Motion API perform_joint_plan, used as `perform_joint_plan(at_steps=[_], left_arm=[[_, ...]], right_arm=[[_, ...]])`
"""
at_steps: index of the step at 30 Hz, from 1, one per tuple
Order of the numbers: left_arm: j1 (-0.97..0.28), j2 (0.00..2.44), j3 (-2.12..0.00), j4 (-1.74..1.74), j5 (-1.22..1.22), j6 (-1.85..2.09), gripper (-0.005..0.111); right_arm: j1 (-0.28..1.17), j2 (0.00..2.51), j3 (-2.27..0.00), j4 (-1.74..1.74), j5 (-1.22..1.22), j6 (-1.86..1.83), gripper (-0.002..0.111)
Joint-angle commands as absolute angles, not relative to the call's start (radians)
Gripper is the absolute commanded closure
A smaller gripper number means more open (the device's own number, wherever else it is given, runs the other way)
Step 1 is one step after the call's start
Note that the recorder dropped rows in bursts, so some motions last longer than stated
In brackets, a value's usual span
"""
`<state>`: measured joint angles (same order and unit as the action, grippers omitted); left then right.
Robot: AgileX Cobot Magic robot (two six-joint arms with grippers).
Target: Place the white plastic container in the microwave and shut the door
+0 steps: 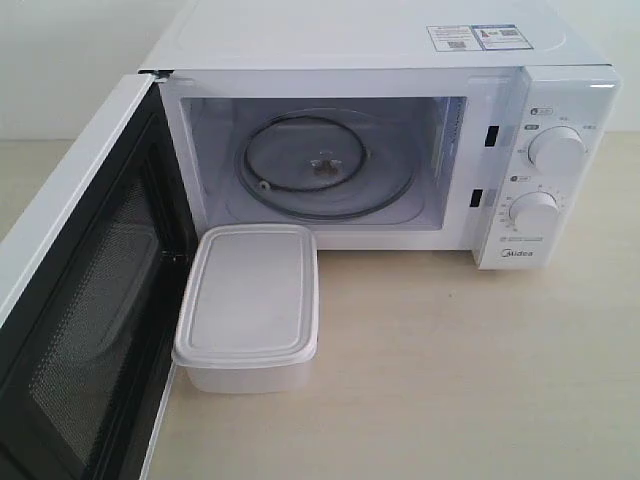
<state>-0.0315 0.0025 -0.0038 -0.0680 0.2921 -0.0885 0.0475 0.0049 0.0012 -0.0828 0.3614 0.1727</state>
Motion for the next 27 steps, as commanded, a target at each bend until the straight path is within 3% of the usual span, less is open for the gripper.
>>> perform_joint_plan(at_steps=[1,27], left_arm=[[-0.029,0.0,0.0,-0.066,0.291,-0.097,0.102],[-0.029,0.0,0.0,-0.066,0.291,-0.097,0.102]], right_arm=[[0.04,0.0,0.0,-0.089,0.36,0.173,0.108],[0.04,0.0,0.0,-0.088,0.257,0.173,0.108]])
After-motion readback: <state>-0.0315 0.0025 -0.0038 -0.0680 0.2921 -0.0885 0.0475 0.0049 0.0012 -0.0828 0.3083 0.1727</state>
